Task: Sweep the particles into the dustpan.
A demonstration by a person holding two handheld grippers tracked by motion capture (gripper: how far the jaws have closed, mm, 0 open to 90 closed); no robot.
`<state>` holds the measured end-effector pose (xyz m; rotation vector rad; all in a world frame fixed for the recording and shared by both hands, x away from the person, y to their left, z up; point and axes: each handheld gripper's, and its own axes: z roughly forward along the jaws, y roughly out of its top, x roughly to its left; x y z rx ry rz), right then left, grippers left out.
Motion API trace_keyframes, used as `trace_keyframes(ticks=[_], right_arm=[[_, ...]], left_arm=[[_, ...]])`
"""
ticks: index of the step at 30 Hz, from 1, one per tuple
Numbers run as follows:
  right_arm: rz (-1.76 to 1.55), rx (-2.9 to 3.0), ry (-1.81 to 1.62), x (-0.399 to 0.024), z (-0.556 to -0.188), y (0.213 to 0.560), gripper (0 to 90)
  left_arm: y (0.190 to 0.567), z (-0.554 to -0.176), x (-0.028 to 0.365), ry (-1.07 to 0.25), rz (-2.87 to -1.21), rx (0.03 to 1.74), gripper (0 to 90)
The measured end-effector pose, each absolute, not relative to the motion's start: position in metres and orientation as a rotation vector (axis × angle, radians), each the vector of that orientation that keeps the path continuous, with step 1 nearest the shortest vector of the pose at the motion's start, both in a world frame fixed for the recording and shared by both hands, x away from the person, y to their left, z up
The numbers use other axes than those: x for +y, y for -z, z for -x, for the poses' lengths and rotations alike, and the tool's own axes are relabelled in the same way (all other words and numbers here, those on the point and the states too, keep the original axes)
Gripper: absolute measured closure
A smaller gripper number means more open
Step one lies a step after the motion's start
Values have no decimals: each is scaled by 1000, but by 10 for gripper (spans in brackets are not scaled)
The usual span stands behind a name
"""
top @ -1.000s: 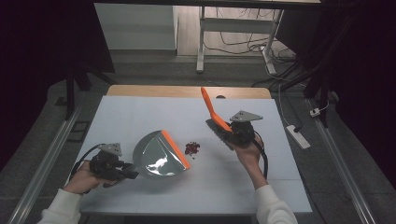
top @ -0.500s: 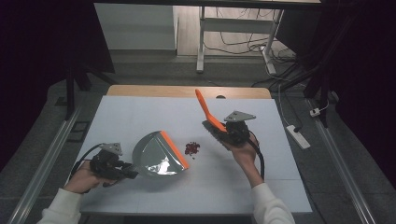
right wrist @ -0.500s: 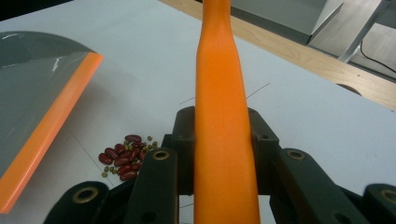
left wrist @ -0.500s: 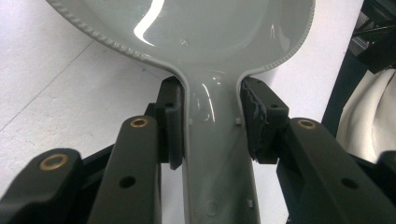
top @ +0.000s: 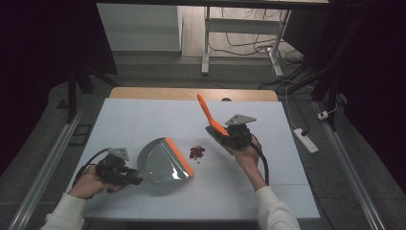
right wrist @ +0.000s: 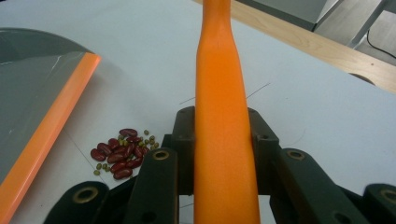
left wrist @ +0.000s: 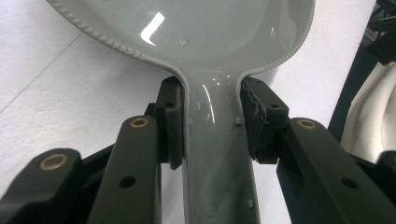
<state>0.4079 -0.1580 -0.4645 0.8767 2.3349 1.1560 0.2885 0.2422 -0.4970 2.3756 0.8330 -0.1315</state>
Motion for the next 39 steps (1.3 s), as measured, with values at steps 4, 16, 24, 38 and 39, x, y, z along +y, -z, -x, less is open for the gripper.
trace_keyframes(ticks=[4,16,24,38,39], right_arm=[[-851,2344,-1101,-151,-409,471,702],[-835,2397,-1050,-135,-412,485,702],[-837,2406,-1025,-133,-413,489,702],[-787,2444,-1000,-118,-409,496,702],[-787,2444,-1000,-118,-409,496,702]], left_arm=[[497,-288,239,132,-2382,830,624],[501,-289,230,135,-2404,832,624],[503,-289,228,149,-2396,843,624],[505,-292,228,174,-2387,851,624],[505,-292,228,179,-2386,855,624]])
